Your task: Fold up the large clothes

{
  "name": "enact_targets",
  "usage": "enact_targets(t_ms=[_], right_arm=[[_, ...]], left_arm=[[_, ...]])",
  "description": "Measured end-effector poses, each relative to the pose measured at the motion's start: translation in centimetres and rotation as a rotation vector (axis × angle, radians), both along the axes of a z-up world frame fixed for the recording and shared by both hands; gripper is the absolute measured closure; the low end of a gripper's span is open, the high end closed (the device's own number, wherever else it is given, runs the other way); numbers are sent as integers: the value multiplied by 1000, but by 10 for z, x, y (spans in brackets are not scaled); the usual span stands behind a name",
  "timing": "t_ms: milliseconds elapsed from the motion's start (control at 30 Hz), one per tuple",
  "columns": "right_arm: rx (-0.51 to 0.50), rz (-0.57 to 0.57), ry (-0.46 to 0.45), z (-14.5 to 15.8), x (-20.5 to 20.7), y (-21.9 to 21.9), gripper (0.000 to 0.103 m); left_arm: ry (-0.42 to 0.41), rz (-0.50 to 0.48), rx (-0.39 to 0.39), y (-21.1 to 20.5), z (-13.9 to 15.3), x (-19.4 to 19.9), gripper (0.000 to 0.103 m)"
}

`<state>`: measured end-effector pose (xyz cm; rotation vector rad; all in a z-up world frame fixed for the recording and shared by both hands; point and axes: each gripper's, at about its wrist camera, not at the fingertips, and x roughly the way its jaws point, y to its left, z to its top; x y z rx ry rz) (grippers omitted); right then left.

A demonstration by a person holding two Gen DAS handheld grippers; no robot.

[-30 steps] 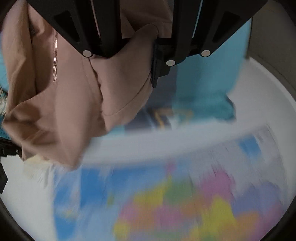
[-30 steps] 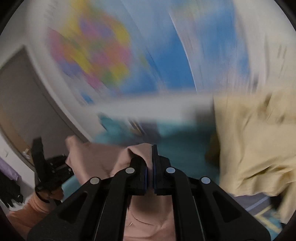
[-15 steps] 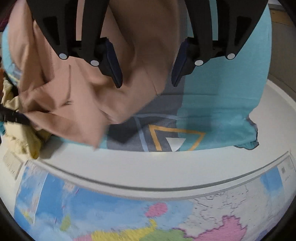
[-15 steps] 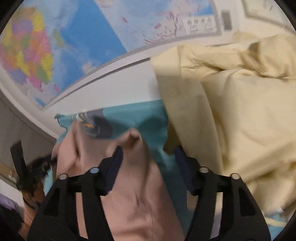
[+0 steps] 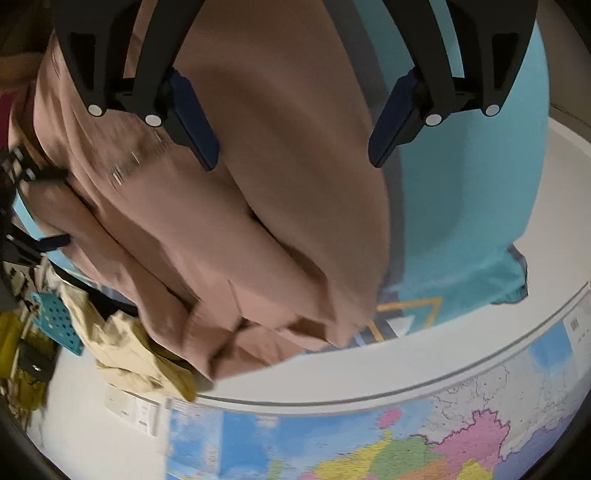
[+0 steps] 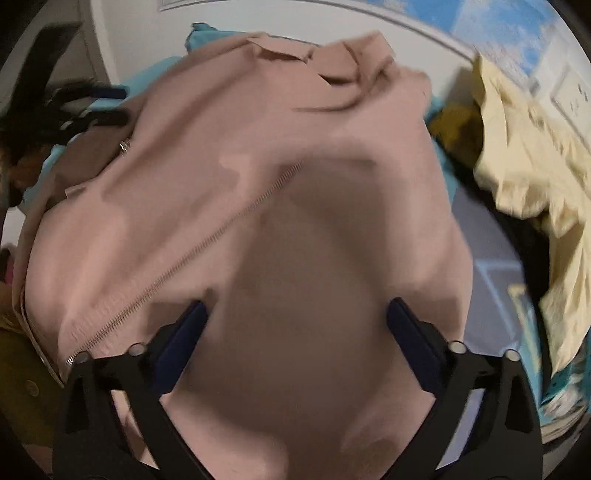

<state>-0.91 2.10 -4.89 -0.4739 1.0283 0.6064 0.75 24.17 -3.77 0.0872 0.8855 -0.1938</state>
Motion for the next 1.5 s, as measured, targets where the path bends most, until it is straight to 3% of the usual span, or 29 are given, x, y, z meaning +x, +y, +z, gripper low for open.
enact_targets(t_ms=[33,67,100,133,233,300,400,467,567,600,667,700,733,800,867,933,967,1000,1033,1100,1267,1300,1400,1433,1467,1500], right_arm=[[37,-18,28,-1,2,-11,64],[113,-54,72,1,9,-27,85],[150,-78,76,8,13,-36,100],[188,-96,62,16,15,-47,101],[341,-201,-18,62,25,-98,101],[400,-269,-84,89,35,-132,101],[451,-408,-142,109,61,-186,101],[426,-498,-133,95,80,-207,101],[345,-600,-63,45,105,-221,100],[336,-625,-16,29,110,-223,92],[353,-651,40,10,109,-231,87],[381,-650,52,3,104,-232,78],[397,-652,46,1,99,-232,59],[404,-641,-3,8,85,-228,41],[405,-608,-51,17,77,-219,40],[420,-579,-74,22,67,-210,38],[424,-568,-83,25,64,-206,38],[432,-550,-94,29,58,-201,38],[435,-540,-104,33,57,-201,37],[436,-522,-137,41,49,-197,38],[435,-449,-188,61,46,-182,37],[421,-428,-201,64,48,-174,38],[419,-374,-199,65,57,-156,38],[411,-365,-199,65,59,-152,38],[402,-354,-200,63,64,-144,37],[398,-327,-193,62,70,-132,38]], left_arm=[[-6,-15,2,-4,-1,-9,22],[-12,-24,4,-7,-2,-14,22],[-12,-41,7,-12,-3,-22,21],[-9,-47,14,-15,-4,-26,21],[1,-49,32,-19,-8,-35,25],[0,-26,42,-16,-9,-38,34],[24,35,31,-7,-11,-36,39],[44,60,17,-2,-12,-36,38],[61,39,-37,-2,-9,-46,32],[61,23,-53,-4,-7,-52,21],[48,-10,-52,-10,-2,-64,19],[42,-22,-40,-14,-1,-68,18],[46,-31,-31,-17,-3,-73,16],[83,-34,-32,-21,-10,-75,16],[108,-28,-24,-28,-18,-74,19],[126,-19,-6,-30,-26,-72,47],[140,-2,-1,-28,-28,-69,72],[141,17,-7,-24,-27,-67,92],[134,42,-12,-19,-24,-66,99],[84,113,-40,3,-4,-67,100],[-54,344,12,73,57,-65,99],[-59,406,57,87,61,-60,96],[-2,579,272,113,50,-33,55],[26,623,401,115,38,-22,53],[47,633,445,114,32,-14,53],[54,642,441,114,31,-10,53]])
